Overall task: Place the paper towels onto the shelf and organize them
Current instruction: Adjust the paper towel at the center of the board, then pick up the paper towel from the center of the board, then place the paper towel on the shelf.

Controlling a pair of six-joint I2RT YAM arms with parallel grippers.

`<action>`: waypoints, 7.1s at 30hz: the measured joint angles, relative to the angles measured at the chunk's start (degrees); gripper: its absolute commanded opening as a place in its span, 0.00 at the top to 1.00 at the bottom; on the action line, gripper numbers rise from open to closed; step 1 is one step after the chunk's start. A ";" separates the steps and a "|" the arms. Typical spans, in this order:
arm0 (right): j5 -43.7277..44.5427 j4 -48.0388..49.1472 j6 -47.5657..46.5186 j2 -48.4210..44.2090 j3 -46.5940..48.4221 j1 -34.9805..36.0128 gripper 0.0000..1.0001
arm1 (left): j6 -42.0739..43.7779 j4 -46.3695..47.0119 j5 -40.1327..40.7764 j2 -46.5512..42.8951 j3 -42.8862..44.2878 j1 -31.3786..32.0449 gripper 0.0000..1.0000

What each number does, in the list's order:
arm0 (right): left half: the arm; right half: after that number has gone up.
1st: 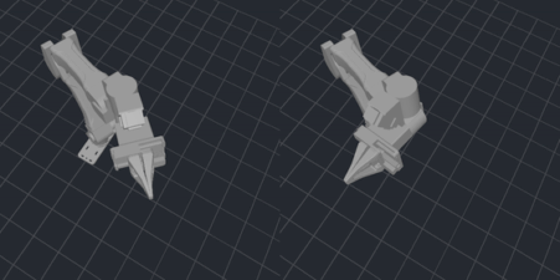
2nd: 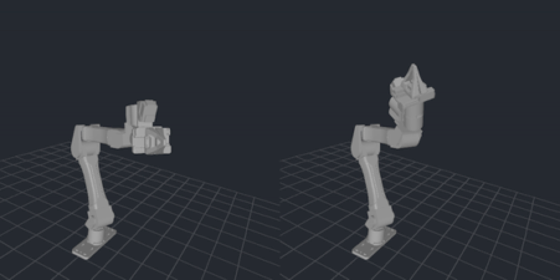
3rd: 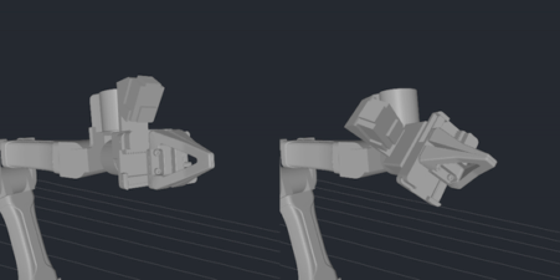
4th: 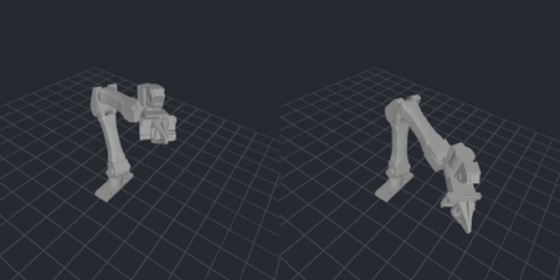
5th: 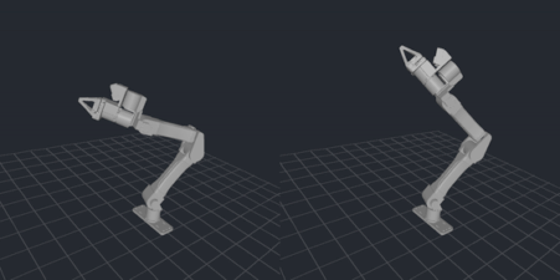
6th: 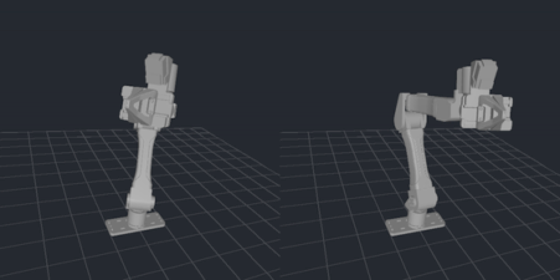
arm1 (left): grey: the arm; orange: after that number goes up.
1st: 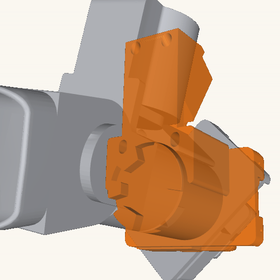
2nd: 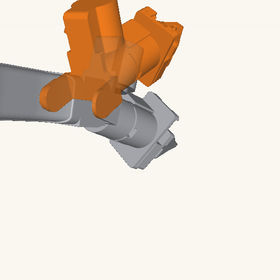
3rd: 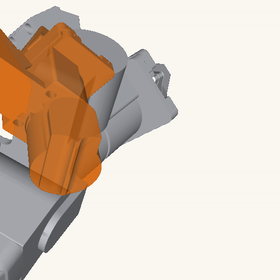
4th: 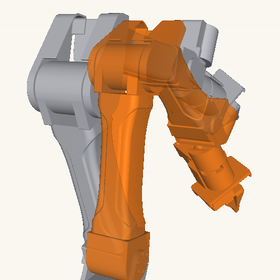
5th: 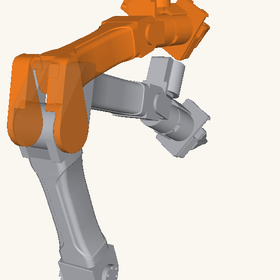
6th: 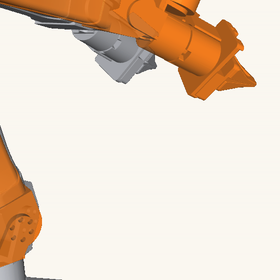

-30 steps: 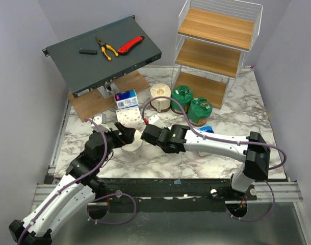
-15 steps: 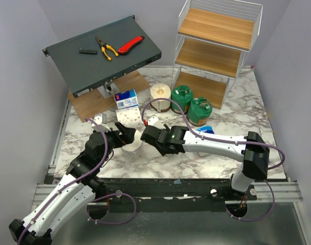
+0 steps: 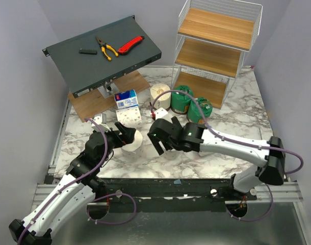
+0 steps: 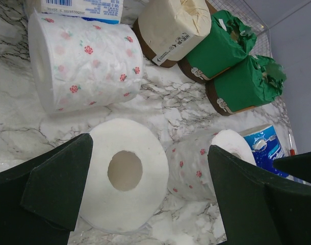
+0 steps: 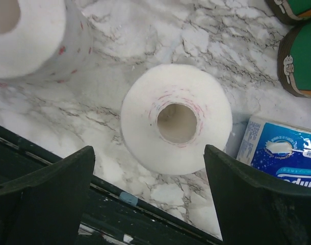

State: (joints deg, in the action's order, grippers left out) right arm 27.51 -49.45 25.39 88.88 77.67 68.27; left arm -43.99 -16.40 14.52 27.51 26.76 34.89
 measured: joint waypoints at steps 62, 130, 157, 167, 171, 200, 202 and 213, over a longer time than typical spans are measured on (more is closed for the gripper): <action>-37.27 25.81 -1.75 -14.12 -23.80 -30.75 0.27 | -2.64 7.37 -6.27 10.91 -1.25 -0.26 0.02; -13.94 20.48 6.19 -6.45 14.60 -46.60 0.68 | -2.01 3.54 -5.77 7.65 4.15 -0.70 0.02; -7.48 22.43 4.59 2.16 23.02 -46.80 0.67 | -3.48 6.08 -9.22 13.75 10.80 -0.70 0.02; -7.69 22.80 4.63 2.58 23.02 -46.99 0.68 | -3.67 6.05 -9.25 13.92 10.71 -0.70 0.02; -9.97 21.84 4.61 2.32 24.06 -46.97 0.68 | -3.65 6.08 -9.29 14.21 10.71 -0.70 0.03; -13.57 14.32 1.51 5.09 53.83 -46.97 0.67 | -5.35 5.53 -11.67 15.06 11.30 -0.70 0.03; -12.83 15.58 1.51 5.22 53.16 -46.97 0.67 | -5.35 5.55 -11.76 15.58 11.43 -0.70 0.03; -8.85 19.41 0.42 10.38 54.42 -46.97 0.66 | -4.74 5.22 -11.80 17.44 12.26 -0.70 0.03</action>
State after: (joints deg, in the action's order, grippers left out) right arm 18.65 -30.04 25.80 99.26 132.09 21.30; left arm -48.73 -11.18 2.72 44.95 39.03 34.20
